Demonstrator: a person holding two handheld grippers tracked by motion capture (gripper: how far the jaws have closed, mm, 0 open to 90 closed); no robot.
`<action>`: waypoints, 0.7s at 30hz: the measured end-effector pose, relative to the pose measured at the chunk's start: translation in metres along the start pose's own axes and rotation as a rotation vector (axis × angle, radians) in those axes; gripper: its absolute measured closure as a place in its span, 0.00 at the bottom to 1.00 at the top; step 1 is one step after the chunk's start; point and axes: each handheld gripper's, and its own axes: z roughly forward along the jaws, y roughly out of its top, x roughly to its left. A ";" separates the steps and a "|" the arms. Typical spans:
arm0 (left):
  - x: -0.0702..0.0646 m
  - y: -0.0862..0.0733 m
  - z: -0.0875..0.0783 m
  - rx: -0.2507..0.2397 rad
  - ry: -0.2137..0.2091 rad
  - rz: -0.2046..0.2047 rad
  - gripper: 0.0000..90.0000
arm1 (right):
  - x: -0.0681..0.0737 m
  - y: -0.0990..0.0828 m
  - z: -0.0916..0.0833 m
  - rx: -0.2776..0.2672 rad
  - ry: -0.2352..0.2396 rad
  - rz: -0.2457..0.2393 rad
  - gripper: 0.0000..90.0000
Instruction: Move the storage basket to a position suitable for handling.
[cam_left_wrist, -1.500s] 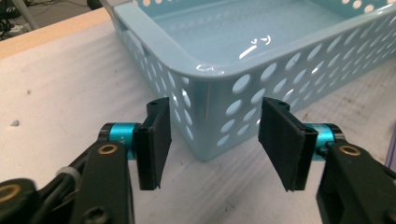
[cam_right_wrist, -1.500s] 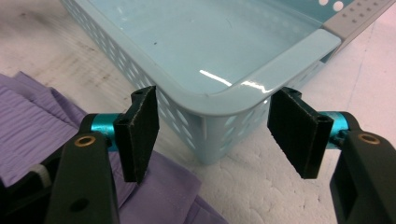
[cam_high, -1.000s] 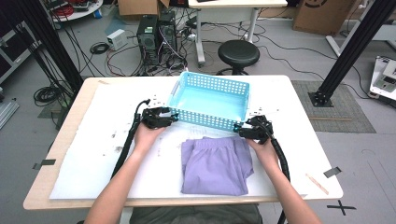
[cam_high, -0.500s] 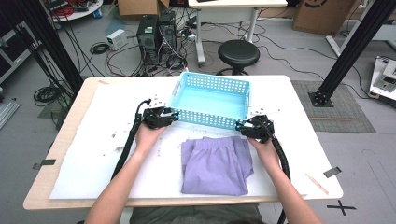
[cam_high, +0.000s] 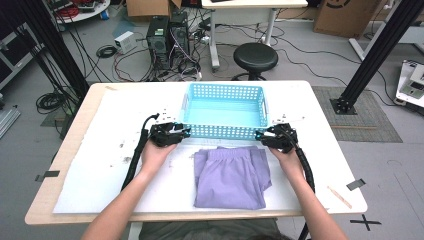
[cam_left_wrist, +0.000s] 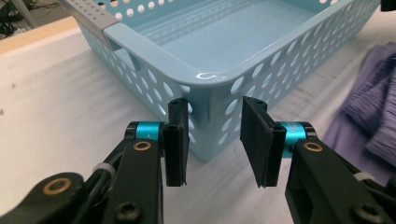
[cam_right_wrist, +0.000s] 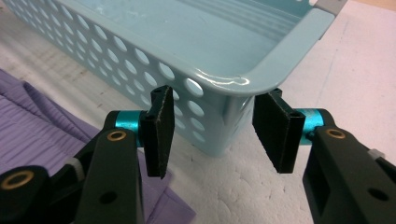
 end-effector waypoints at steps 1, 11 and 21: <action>-0.003 -0.004 -0.002 -0.001 -0.017 -0.013 0.71 | -0.001 -0.001 0.000 0.014 0.002 0.009 0.56; -0.002 -0.009 0.000 -0.028 0.013 -0.023 0.40 | 0.001 -0.002 0.001 0.010 -0.048 0.017 0.46; 0.000 0.000 0.013 -0.027 -0.001 0.008 0.47 | 0.001 -0.002 0.005 -0.005 -0.033 0.000 0.54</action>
